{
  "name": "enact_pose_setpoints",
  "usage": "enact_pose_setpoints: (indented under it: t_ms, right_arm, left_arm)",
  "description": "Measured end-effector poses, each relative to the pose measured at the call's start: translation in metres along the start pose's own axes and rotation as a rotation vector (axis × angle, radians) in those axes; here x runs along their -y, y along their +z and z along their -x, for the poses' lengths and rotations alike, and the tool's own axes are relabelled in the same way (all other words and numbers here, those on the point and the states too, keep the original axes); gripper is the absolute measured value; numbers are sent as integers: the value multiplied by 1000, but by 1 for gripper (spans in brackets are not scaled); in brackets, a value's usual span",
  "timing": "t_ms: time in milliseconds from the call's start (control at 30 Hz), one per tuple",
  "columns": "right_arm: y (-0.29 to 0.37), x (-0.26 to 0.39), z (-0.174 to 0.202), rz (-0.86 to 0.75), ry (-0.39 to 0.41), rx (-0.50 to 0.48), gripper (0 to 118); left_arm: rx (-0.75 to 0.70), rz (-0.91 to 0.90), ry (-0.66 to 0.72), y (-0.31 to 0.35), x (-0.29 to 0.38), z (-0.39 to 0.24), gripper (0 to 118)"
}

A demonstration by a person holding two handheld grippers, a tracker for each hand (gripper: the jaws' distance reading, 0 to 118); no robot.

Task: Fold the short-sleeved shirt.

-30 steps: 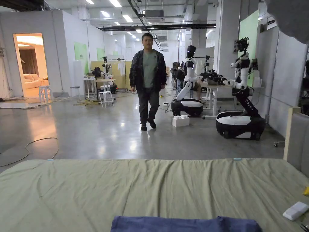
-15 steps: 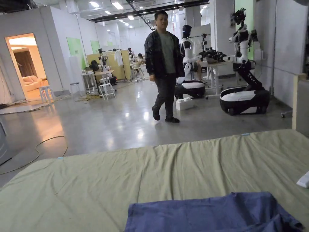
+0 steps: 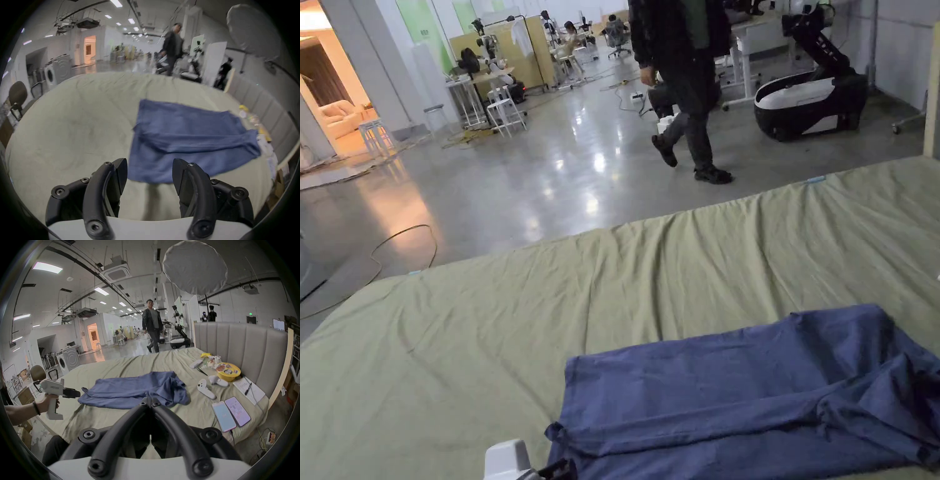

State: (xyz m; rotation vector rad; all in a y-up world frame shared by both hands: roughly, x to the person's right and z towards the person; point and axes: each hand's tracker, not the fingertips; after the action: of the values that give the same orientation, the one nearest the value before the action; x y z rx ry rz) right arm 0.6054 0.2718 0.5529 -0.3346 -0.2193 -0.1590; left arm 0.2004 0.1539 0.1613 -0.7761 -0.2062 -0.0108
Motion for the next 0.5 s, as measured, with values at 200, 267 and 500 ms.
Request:
enact_pose_setpoints:
  t_ms: [200,267,500]
  right_arm:
    - [-1,7,-23,55,-16,79,0]
    - [-6,8,-29,63,-26,90,0]
    - [-112,-9,-60,172,-32,97,26]
  left_arm:
    - [11,130,32,-55,7,0,43]
    - [-22,124,-49,-53,8,-13,26]
    - [-53,185,-216,-72,11,-35,12]
